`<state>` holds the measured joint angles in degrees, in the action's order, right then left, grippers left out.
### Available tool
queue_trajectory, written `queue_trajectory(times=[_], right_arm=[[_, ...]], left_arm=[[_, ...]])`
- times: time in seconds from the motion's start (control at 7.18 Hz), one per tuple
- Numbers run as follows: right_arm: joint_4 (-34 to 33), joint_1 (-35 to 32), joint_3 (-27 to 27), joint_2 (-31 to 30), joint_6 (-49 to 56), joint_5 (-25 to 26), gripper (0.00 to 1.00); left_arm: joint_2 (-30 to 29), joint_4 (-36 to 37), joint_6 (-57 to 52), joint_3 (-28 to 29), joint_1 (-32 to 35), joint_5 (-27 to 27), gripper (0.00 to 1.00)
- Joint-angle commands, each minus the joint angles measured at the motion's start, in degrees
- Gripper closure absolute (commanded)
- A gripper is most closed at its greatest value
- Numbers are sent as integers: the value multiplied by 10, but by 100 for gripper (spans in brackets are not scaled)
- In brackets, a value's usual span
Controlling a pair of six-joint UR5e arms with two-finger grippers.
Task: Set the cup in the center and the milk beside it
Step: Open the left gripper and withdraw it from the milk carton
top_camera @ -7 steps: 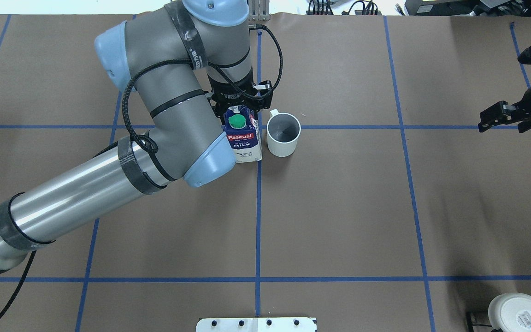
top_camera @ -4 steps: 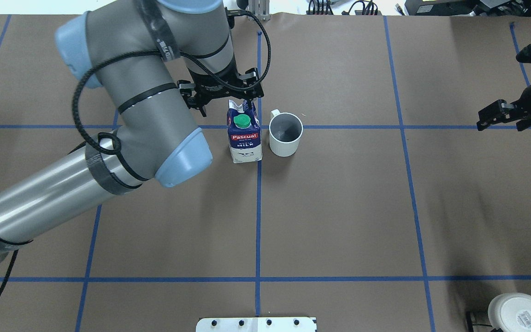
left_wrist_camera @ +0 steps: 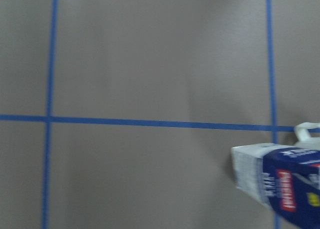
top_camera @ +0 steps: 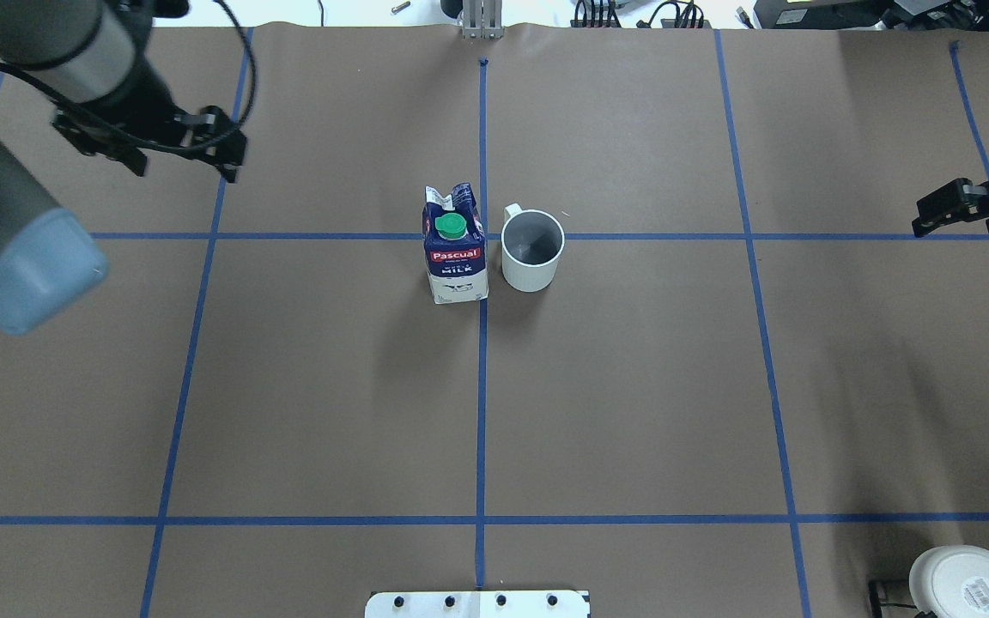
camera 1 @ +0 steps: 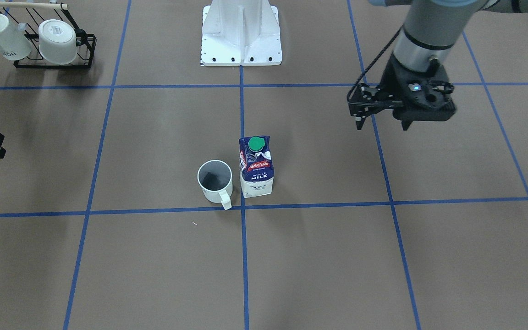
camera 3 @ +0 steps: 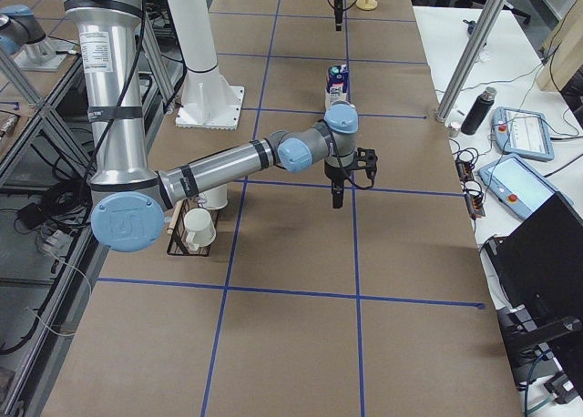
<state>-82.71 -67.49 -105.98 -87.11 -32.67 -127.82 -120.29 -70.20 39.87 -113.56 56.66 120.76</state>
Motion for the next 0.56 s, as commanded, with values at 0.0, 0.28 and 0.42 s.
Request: queue_trajectory(times=[0.0,0.28,0.42], right_arm=[[0,-45,0,-30,60,-17,0],[0,-84,0,-51,109,-50,0],[0,-101,0,-58,110,-65,0]], left_arm=[[101,-5,-217,2,113,37,2],[154,-25,-366,53,189,67,2],[176,-83,-410,97,217,93,2]])
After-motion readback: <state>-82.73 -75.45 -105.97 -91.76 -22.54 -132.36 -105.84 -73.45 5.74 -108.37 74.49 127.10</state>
